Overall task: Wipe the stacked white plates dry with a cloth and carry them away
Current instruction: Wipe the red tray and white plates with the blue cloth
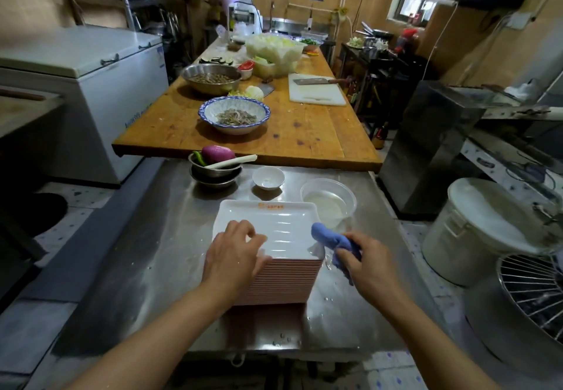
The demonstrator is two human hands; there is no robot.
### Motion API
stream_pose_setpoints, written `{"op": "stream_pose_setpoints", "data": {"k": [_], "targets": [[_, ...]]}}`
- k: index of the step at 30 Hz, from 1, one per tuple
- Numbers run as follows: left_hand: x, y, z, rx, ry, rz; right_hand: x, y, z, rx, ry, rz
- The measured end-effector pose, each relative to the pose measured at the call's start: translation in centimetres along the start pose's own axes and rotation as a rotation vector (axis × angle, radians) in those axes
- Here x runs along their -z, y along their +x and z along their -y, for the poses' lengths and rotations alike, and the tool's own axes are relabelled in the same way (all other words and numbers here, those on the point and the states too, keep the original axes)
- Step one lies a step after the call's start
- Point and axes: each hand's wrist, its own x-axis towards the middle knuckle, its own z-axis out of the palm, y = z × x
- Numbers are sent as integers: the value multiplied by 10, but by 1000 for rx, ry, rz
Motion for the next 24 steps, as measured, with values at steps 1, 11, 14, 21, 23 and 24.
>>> {"op": "stream_pose_setpoints", "data": {"k": [1, 11, 14, 21, 23, 24], "targets": [[-1, 3, -6, -58, 23, 20, 1, -1, -2, -33, 50, -7], [0, 6, -23, -128, 60, -53, 15, -15, -13, -202, 298, -129], [16, 13, -23, -104, -34, -152, 19, -13, -11, -210, 387, -123], [63, 28, -16, 103, -226, -270, 22, 4, 33, -70, 563, -166], [80, 23, -9, 214, -383, -326, 20, 10, 55, 6, 599, -164], [88, 20, -4, 269, -464, -359, 17, 13, 68, 48, 616, -165]]}}
